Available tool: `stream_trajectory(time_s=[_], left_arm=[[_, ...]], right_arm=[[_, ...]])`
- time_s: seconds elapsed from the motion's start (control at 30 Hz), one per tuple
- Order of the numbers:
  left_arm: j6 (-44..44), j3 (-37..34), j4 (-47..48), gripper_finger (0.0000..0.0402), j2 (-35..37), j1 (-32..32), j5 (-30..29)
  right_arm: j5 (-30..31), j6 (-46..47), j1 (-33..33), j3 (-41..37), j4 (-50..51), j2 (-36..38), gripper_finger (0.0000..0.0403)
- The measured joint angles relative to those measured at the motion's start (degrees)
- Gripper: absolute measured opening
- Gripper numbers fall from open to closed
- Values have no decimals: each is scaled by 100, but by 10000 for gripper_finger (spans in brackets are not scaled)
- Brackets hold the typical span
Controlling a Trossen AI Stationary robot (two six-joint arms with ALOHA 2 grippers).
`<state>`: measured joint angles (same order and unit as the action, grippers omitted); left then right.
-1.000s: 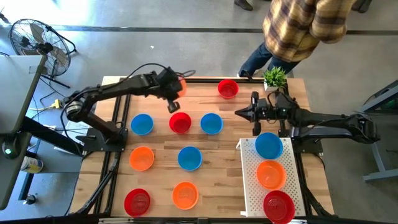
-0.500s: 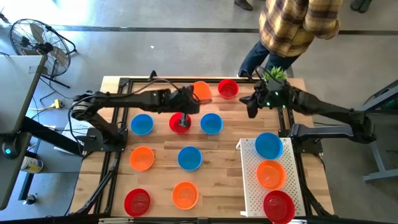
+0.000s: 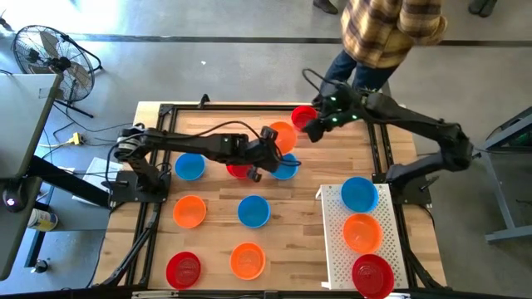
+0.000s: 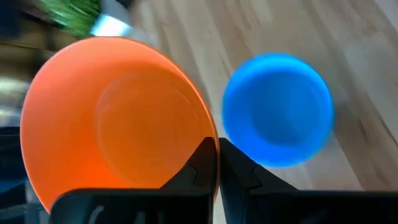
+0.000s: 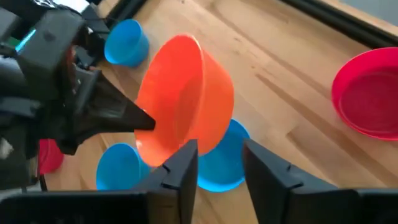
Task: Pick & Place Mini bowls
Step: Stack the orange bowl on top of the other orange bowl on the shelf
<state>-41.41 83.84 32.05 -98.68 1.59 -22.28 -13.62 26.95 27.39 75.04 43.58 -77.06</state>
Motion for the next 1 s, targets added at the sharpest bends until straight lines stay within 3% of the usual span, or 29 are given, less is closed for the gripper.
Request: stream_trajectory(time_s=[0.3,0.83,1.0], left_arm=[[116,88,59,0,-1,-16,-36],[166,80,215,0,-100,-12,-65],[174,78,192,0,-100,-12,-83]], right_arm=[[-1,-123,-16,678,353,-840,124],[-324,132,-123,685,108,-909,113],[-167,106,-153,663,125,-977,112]])
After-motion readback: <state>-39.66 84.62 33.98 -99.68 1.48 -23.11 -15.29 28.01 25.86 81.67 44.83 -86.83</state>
